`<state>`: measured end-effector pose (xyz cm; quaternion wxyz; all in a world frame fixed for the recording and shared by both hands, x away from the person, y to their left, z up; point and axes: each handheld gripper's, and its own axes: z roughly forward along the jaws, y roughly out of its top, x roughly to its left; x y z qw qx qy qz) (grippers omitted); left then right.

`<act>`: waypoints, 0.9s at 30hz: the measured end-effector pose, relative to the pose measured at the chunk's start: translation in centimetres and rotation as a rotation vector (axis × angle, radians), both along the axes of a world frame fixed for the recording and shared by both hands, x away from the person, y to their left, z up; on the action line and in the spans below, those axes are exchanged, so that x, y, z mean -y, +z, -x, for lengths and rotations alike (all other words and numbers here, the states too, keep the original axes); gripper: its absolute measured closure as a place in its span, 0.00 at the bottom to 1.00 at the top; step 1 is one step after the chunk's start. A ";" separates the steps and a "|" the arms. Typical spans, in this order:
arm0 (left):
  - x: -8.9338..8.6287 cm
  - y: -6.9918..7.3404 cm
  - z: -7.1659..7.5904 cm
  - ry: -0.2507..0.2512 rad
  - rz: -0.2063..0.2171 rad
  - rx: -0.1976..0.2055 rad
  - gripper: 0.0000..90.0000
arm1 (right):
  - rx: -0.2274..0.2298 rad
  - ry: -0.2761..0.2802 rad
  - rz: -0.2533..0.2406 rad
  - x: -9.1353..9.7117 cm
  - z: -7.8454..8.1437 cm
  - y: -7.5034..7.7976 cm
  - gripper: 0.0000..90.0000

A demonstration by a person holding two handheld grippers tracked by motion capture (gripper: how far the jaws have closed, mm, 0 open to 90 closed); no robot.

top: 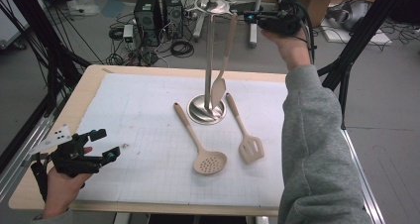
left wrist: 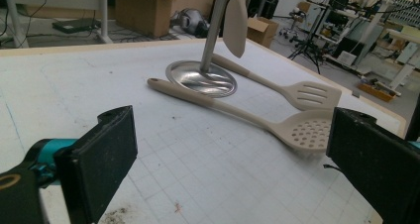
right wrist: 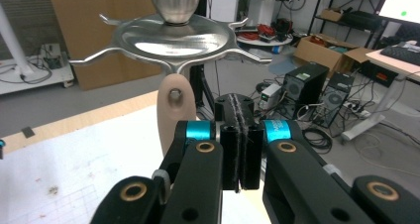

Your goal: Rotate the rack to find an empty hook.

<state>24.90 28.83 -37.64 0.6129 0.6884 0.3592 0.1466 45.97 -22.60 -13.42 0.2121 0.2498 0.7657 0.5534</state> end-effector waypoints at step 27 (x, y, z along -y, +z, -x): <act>-0.4 0.0 0.4 0.007 -0.003 -0.003 0.07 | 0.023 0.018 0.014 -1.7 -1.0 0.8 1.00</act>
